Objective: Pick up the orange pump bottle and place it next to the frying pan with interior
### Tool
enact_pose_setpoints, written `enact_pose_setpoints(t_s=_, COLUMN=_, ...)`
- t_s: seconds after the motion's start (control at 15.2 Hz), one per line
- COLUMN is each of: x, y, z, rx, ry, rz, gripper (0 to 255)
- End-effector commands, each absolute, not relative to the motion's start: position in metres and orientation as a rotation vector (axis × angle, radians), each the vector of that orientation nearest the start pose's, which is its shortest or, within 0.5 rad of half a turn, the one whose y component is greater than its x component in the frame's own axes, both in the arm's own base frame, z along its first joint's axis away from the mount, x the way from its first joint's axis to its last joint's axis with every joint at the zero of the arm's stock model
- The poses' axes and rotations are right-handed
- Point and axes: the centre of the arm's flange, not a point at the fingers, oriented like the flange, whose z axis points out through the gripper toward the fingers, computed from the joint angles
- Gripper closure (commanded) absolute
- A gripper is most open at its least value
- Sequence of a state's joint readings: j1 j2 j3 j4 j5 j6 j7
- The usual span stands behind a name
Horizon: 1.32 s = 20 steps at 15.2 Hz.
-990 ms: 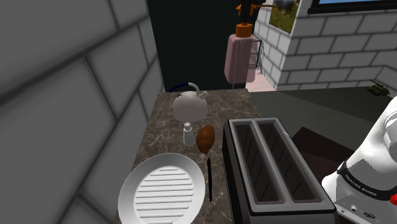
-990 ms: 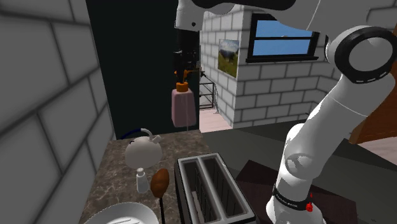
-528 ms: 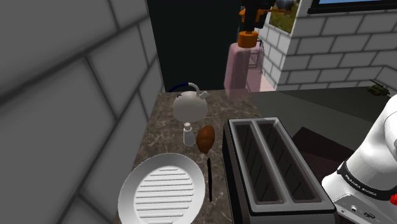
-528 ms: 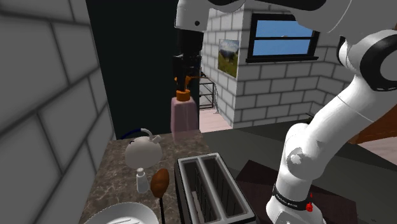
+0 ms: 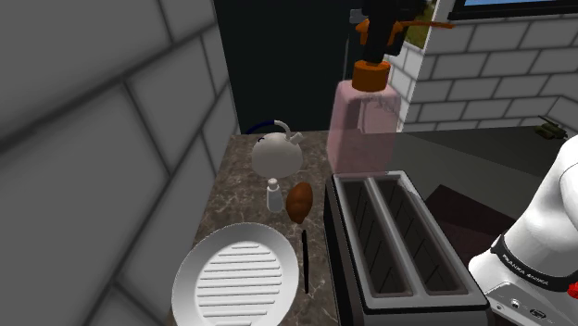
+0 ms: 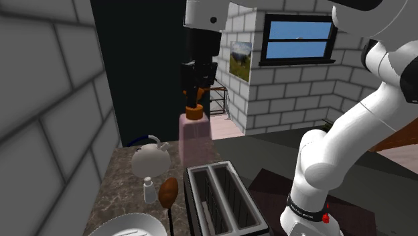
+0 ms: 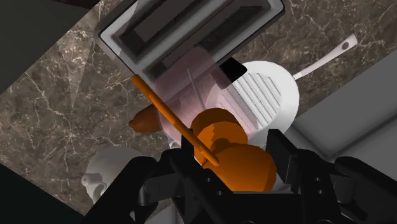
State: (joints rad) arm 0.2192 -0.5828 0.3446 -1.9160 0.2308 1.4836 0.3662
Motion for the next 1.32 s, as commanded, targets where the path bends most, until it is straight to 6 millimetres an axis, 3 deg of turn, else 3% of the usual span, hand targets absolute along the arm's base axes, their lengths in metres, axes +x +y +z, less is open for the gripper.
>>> enact_pose_setpoints(t_s=0.0, x=0.253, y=0.282, z=0.700, rx=-3.037, ry=-0.287, rz=-0.136, gripper=255)
enact_pose_setpoints(t_s=1.25, x=0.086, y=0.470, z=0.700, rx=-3.037, ry=-0.287, rz=-0.136, gripper=255)
